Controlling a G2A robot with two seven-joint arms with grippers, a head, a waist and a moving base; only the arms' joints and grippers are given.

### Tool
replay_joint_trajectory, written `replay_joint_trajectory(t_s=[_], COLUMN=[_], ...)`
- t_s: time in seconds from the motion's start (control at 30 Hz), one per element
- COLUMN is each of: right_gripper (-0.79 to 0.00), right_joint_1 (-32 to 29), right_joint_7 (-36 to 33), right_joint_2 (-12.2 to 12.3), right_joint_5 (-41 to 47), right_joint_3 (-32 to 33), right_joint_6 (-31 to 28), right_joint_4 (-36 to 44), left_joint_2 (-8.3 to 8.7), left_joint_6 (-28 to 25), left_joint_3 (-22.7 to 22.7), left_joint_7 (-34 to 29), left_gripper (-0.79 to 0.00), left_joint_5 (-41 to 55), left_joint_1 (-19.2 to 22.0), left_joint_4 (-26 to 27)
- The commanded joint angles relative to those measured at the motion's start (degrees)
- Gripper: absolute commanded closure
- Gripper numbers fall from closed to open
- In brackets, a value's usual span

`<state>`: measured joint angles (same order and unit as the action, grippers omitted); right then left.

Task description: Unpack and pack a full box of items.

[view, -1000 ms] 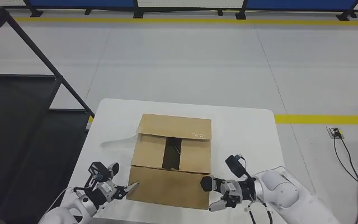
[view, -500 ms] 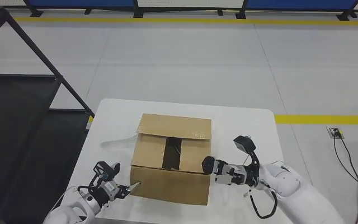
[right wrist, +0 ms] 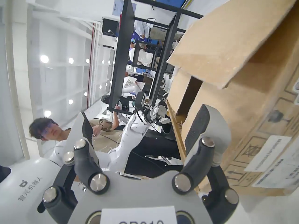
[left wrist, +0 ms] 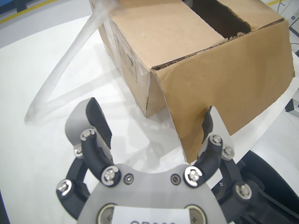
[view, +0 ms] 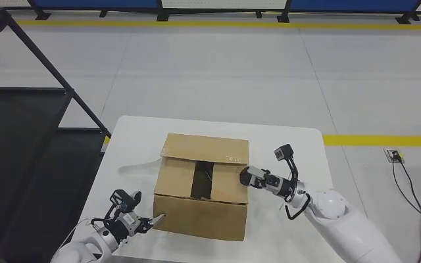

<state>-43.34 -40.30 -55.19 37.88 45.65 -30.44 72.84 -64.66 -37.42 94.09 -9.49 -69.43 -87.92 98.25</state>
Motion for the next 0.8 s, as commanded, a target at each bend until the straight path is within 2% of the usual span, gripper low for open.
replay_joint_trajectory(t_s=[0.0,0.17,0.6,0.77], right_gripper=[-0.785,-0.785,-0.785,-0.785], right_joint_1=[1.3,4.1,11.6,12.4], right_joint_7=[0.8,2.2,8.3,7.8], right_joint_2=[-0.8,-2.7,-7.1,-7.3], right_joint_5=[0.1,0.0,-3.0,-4.3], right_joint_3=[-0.5,-1.7,-1.6,-1.8], right_joint_6=[1.5,2.9,-1.5,-2.1], right_joint_4=[-1.7,-4.1,-9.2,-10.4], left_joint_2=[0.0,0.0,0.0,0.0], left_joint_6=[0.0,0.0,0.0,0.0], left_joint_3=[0.0,0.0,0.0,0.0], left_joint_7=[0.0,0.0,0.0,0.0], left_gripper=[-0.785,-0.785,-0.785,-0.785], left_joint_5=[0.0,0.0,0.0,0.0], left_joint_1=[0.0,0.0,0.0,0.0], left_joint_4=[0.0,0.0,0.0,0.0])
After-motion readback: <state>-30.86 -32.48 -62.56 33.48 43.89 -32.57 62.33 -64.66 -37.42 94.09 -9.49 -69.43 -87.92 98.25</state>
